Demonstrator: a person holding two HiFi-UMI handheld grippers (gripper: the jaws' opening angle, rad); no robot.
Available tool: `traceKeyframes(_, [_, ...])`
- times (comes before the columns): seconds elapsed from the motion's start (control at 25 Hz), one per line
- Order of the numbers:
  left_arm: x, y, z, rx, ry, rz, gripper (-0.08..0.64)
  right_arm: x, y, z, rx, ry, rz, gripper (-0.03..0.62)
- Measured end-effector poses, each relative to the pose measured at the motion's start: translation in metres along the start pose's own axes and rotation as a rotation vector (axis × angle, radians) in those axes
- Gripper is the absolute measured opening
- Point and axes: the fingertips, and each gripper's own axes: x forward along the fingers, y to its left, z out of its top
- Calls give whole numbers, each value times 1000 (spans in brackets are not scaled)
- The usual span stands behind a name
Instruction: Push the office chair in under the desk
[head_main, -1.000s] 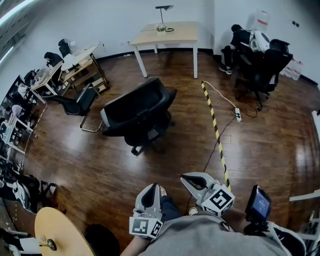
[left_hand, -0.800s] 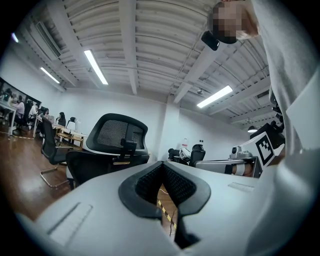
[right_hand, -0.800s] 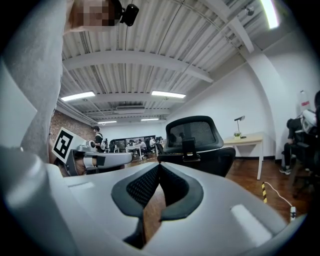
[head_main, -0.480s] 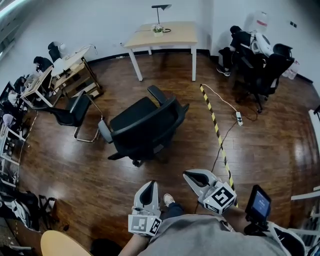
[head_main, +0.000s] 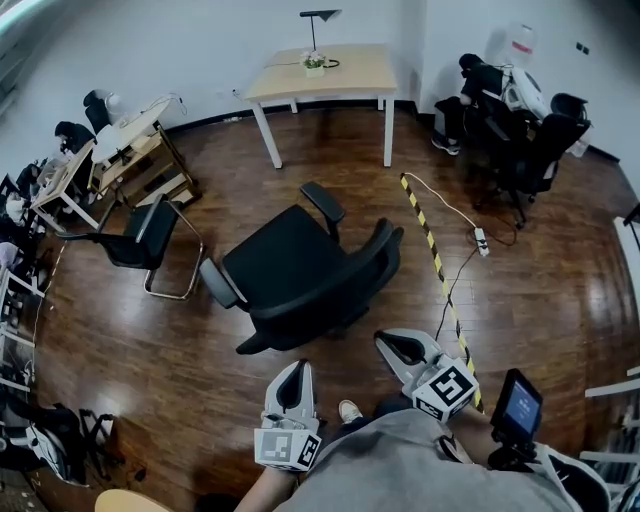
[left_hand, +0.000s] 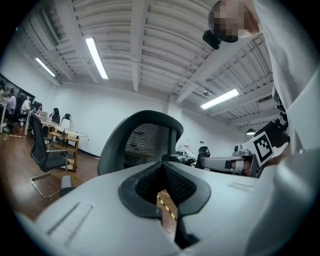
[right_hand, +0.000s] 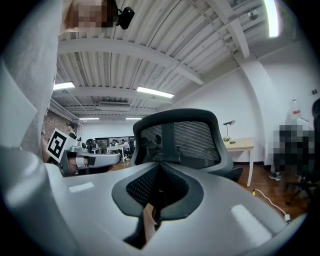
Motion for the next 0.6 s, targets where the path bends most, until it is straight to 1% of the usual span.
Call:
traceKeyframes(0.16, [12, 9, 8, 9, -12, 26, 0, 12, -14, 6, -9, 0, 10, 6])
traceKeyframes(0.36, [25, 23, 9, 4, -13, 94, 0, 25, -36, 10, -18, 14, 37, 6])
traceKeyframes(0.52, [29, 33, 10, 19, -13, 145, 0, 28, -48, 9, -14, 16, 42, 6])
traceKeyframes(0.6, [28, 41, 10, 32, -15, 183, 0, 29, -53, 8, -14, 16, 46, 6])
